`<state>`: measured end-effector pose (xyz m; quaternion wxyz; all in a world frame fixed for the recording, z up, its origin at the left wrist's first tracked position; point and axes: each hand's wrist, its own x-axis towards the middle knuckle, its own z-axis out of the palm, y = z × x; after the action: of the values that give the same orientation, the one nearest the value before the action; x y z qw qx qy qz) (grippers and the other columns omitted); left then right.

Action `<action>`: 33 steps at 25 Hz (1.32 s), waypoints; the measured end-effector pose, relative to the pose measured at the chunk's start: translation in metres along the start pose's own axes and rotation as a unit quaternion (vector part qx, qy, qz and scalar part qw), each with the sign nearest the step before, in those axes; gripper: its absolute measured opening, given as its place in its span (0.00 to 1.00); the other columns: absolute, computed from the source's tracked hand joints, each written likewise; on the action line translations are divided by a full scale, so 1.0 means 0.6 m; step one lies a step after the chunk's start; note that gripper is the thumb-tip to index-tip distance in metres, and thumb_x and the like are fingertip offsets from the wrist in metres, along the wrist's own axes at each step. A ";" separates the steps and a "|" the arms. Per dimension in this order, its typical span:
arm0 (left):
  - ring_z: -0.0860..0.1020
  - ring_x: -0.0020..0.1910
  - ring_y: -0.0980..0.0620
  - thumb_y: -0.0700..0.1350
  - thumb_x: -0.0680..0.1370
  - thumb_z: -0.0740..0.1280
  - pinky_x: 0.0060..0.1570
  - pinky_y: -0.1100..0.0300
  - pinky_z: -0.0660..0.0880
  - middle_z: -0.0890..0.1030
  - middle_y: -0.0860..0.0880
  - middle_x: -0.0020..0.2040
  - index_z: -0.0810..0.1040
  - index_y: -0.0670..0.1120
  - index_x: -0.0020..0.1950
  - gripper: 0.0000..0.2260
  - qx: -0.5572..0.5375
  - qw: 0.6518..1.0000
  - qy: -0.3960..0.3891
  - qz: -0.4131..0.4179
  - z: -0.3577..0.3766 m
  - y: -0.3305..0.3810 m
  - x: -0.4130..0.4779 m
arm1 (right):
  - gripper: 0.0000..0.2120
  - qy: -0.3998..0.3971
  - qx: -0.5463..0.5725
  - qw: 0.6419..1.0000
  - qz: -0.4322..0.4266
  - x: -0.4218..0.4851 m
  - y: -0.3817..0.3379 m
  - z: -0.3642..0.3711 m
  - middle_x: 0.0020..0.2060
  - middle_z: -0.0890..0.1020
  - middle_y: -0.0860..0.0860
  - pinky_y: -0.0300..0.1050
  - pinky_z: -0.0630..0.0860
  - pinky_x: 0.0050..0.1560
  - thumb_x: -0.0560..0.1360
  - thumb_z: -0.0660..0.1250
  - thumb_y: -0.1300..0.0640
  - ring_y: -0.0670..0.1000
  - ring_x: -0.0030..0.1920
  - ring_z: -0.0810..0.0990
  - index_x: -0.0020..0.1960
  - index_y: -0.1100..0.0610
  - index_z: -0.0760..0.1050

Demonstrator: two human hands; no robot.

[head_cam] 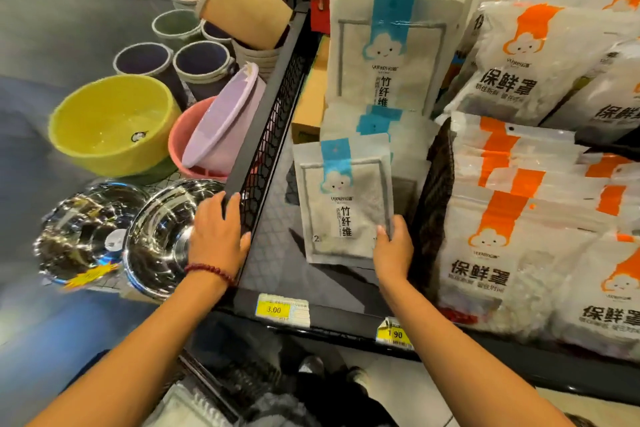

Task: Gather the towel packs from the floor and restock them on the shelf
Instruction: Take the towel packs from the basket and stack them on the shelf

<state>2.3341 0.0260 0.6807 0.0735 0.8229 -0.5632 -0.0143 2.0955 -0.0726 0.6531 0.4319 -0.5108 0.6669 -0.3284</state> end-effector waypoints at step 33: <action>0.78 0.52 0.40 0.45 0.74 0.68 0.48 0.51 0.75 0.80 0.40 0.54 0.73 0.42 0.63 0.18 -0.159 0.973 -0.066 -0.154 -0.026 -0.036 -0.016 | 0.09 -0.238 -0.124 0.961 0.068 -0.032 -0.040 -0.021 0.51 0.77 0.55 0.48 0.72 0.48 0.75 0.62 0.64 0.54 0.51 0.77 0.54 0.58 0.74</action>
<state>2.3522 0.0444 0.6929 0.1623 0.8748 -0.4240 -0.1692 2.0957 -0.0603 0.6840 0.5323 -0.5772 0.6138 -0.0821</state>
